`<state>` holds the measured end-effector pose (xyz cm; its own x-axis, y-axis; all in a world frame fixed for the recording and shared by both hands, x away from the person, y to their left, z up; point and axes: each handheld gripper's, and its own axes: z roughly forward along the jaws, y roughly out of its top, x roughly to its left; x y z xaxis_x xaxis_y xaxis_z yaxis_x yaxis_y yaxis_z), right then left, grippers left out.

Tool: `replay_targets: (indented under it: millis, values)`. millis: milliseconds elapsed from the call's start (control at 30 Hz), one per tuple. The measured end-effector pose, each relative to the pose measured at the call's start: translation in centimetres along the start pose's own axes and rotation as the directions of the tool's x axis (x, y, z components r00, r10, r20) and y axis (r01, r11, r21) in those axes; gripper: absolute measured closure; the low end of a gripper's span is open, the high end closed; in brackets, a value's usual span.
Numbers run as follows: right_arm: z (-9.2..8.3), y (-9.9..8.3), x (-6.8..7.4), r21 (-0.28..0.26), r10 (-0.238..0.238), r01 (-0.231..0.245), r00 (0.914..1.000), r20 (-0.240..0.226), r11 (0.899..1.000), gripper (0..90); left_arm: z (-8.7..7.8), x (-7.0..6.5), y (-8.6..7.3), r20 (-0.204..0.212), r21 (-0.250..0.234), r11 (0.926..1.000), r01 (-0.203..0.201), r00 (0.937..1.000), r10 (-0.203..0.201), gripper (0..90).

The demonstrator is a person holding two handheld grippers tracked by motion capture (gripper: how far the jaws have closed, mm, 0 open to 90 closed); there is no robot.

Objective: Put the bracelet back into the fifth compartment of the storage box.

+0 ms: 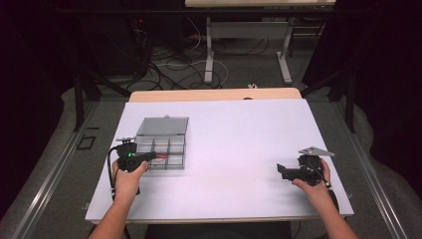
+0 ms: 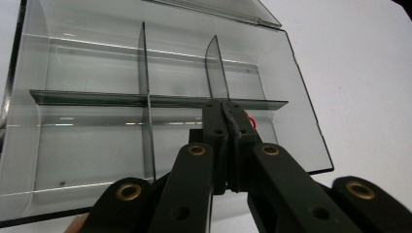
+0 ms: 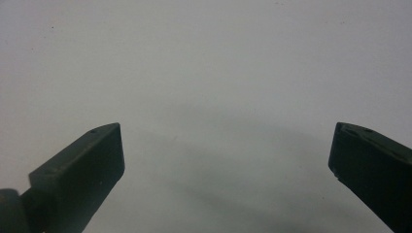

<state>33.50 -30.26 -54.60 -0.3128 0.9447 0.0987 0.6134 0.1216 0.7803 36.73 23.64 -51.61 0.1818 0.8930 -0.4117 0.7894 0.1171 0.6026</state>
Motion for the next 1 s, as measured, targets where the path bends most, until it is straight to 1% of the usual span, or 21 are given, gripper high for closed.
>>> replay_targets:
  millis: [67,100,133,200,300,333,367,400,467,500,533,567,600,700,733,833,867,900,933,967,1000]
  values:
    - [0.0,0.0,0.0,-0.001,0.001,-0.001,1.0000,-0.001,1.000,0.0,0.0,0.2,0.0,0.004,0.021,0.9998,-0.002,1.0000,0.002,89.9]
    - [0.0,0.0,0.0,-0.001,0.001,-0.001,1.0000,-0.002,1.000,0.0,0.2,0.3,-0.1,-0.010,0.015,0.9999,0.002,0.9999,-0.002,89.8]
    - [0.0,0.0,0.0,0.000,0.001,-0.001,1.0000,-0.003,1.000,0.0,0.2,0.3,-0.1,-0.010,0.015,0.9999,0.002,0.9999,-0.002,89.9]
    - [0.0,0.0,0.0,0.001,0.001,-0.001,1.0000,-0.004,1.000,0.0,0.3,0.5,-0.1,-0.012,0.037,0.9993,-0.004,0.9999,0.005,89.9]
    - [0.0,0.0,0.0,0.000,0.001,-0.001,1.0000,-0.005,1.000,0.0,0.5,0.5,-0.1,-0.021,0.035,0.9994,0.001,0.9998,0.000,89.8]
    - [0.0,0.0,0.0,0.000,0.001,-0.001,1.0000,-0.006,1.000,0.0,0.6,0.6,-0.2,-0.022,0.026,0.9997,0.001,0.9998,-0.001,89.8]
    - [0.0,0.0,0.0,0.000,0.001,-0.001,1.0000,-0.006,1.000,0.0,0.7,0.7,-0.2,-0.023,0.043,0.9991,-0.006,0.9997,0.007,89.9]
    - [0.0,0.0,0.0,0.000,0.001,-0.001,1.0000,-0.007,1.000,0.0,0.7,0.7,-0.2,-0.023,0.050,0.9987,-0.003,0.9997,0.004,89.9]
    - [0.0,0.0,0.0,0.001,0.001,-0.001,1.0000,-0.007,1.000,0.0,0.8,0.7,-0.2,-0.024,0.046,0.9989,-0.003,0.9997,0.005,89.8]
    - [0.0,0.0,0.0,0.001,0.001,-0.001,1.0000,-0.007,1.000,0.0,0.9,0.7,-0.3,-0.026,0.035,0.9994,0.001,0.9997,0.000,89.8]
    - [0.0,0.0,0.0,0.001,0.001,-0.001,1.0000,-0.007,1.000,0.0,0.9,0.7,-0.3,-0.021,0.047,0.9988,0.008,0.9998,-0.007,89.8]
    - [0.0,0.0,0.0,0.001,0.001,-0.001,1.0000,-0.008,1.000,0.0,0.9,0.8,-0.3,-0.031,0.049,0.9988,-0.005,0.9995,0.007,89.8]
    - [0.0,0.0,0.0,0.002,0.001,0.000,1.0000,-0.009,1.000,0.0,1.0,0.8,-0.3,-0.025,0.047,0.9989,0.006,0.9997,-0.005,89.8]
    - [0.0,0.0,0.0,0.003,0.000,0.000,1.0000,-0.009,1.000,0.0,1.1,0.8,-0.3,-0.031,0.037,0.9993,0.007,0.9995,-0.005,89.8]
    - [0.0,0.0,0.0,0.003,0.000,0.000,1.0000,-0.009,1.000,0.0,1.0,1.0,-0.3,-0.032,0.058,0.9983,0.004,0.9995,-0.002,89.7]
    - [0.0,0.0,-0.1,0.006,-0.007,0.007,0.9999,-0.010,1.000,0.0,1.3,1.1,-0.4,-0.043,0.048,0.9988,0.001,0.9991,0.001,89.6]
    - [0.1,0.0,0.0,0.007,-0.007,0.007,0.9999,-0.010,1.000,0.0,1.2,1.2,-0.4,-0.043,0.054,0.9985,-0.007,0.9990,0.010,89.5]
    - [0.0,0.0,0.0,0.006,-0.008,0.008,0.9999,-0.011,1.000,0.0,1.2,1.2,-0.4,-0.043,0.054,0.9985,-0.007,0.9990,0.010,89.4]
    - [0.0,0.0,0.0,0.006,-0.008,0.008,0.9999,-0.011,1.000,0.0,1.3,1.2,-0.4,-0.039,0.057,0.9984,0.000,0.9992,0.002,89.4]
    - [0.1,0.0,0.0,0.004,-0.004,0.004,0.9999,-0.013,1.000,0.0,1.3,1.1,-0.4,-0.033,0.056,0.9983,0.016,0.9994,-0.014,89.0]
    - [0.1,0.0,0.0,0.004,-0.004,0.004,0.9999,-0.013,1.000,0.0,1.3,1.1,-0.4,-0.033,0.056,0.9983,0.016,0.9994,-0.014,88.3]
